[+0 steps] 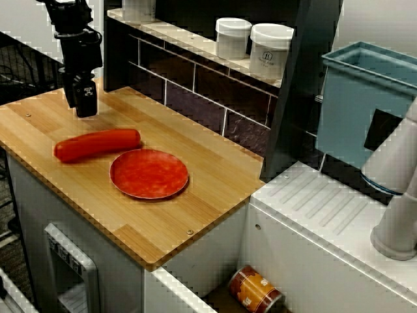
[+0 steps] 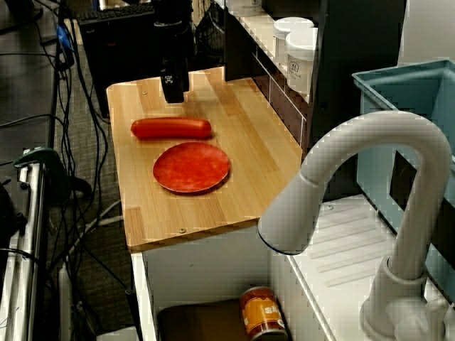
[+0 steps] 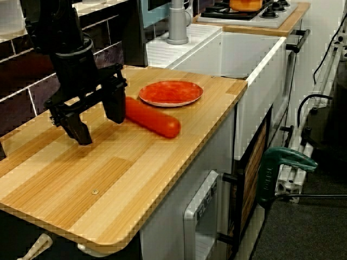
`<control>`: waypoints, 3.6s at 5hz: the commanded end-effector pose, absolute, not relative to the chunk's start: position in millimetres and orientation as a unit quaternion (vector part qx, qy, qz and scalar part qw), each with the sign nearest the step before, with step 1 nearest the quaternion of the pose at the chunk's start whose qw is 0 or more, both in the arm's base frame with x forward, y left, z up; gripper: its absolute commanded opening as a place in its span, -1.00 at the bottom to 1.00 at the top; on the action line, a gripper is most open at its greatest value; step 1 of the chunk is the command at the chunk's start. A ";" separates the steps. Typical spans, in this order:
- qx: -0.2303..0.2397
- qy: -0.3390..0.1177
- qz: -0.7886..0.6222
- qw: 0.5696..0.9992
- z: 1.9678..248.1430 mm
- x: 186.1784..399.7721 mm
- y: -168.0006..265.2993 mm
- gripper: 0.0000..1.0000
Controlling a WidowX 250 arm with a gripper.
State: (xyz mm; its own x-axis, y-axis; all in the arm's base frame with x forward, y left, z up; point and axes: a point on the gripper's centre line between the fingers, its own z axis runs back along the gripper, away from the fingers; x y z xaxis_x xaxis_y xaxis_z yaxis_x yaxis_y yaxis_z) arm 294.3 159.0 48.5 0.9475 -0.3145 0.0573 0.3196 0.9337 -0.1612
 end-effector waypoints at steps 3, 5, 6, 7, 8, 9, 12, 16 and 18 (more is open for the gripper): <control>-0.038 -0.056 -0.270 0.961 104.9 281.9 96.0 1.00; -0.041 -0.054 -0.251 0.966 94.7 281.9 108.8 1.00; -0.047 -0.061 -0.242 0.967 93.9 275.6 120.8 1.00; -0.046 -0.063 -0.228 0.970 84.8 270.1 129.2 1.00; -0.040 -0.059 -0.226 0.972 73.2 268.9 128.6 1.00; -0.043 -0.060 -0.224 0.972 68.1 265.0 117.8 1.00; -0.034 -0.047 -0.223 0.973 60.5 269.7 107.1 1.00; -0.027 -0.046 -0.183 0.982 44.4 266.0 102.5 1.00; -0.035 -0.039 -0.172 0.984 36.4 265.4 102.2 1.00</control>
